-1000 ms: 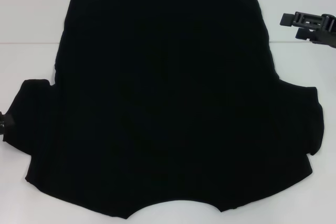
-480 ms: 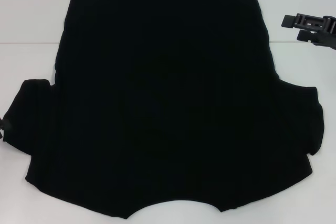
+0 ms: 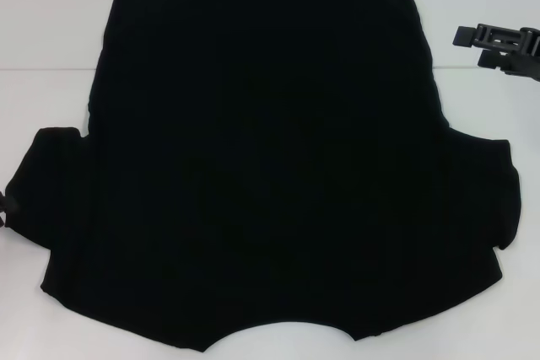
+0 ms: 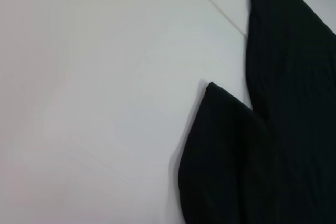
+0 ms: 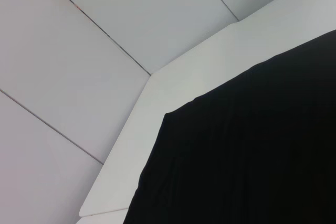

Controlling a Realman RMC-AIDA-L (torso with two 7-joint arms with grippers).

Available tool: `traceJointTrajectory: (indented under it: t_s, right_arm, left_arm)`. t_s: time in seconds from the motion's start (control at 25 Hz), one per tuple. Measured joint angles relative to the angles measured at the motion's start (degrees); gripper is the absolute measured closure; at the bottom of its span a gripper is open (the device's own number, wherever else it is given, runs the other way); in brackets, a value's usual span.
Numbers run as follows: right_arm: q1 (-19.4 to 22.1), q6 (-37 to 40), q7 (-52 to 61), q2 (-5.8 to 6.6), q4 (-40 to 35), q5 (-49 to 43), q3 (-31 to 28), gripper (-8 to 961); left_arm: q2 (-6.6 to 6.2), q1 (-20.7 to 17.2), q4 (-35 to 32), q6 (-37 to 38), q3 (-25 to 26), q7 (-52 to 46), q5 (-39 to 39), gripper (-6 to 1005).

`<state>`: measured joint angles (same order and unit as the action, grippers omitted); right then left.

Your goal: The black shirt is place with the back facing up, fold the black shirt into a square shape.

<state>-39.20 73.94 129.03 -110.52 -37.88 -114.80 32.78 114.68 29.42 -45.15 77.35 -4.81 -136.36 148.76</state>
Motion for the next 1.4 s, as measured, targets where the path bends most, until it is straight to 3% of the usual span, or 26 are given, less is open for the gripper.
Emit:
traceJointTrajectory:
  t_s: [0.52,0.92,1.16,1.4]
  right_arm:
    - [0.35,0.03,-0.09,0.10,0.00,0.02,0.00,47]
    - [0.45,0.06,-0.10,0.13,0.00,0.02,0.00,50]
    - [0.36,0.07,0.08,0.13,0.00,0.02,0.00,51]
    - [0.35,0.07,0.15,0.13,0.00,0.02,-0.09,52]
  left_arm:
    - [0.19,0.52,2.25,-1.86,-2.71,-0.04,0.05,607]
    - [0.29,0.63,2.18,-1.81,-4.21,-1.13,0.04,662]
    - [0.28,0.68,2.08,-1.70,-4.25,-1.19,0.04,876]
    - [0.25,0.53,1.73,-1.17,-4.11,-1.07,-0.02,968]
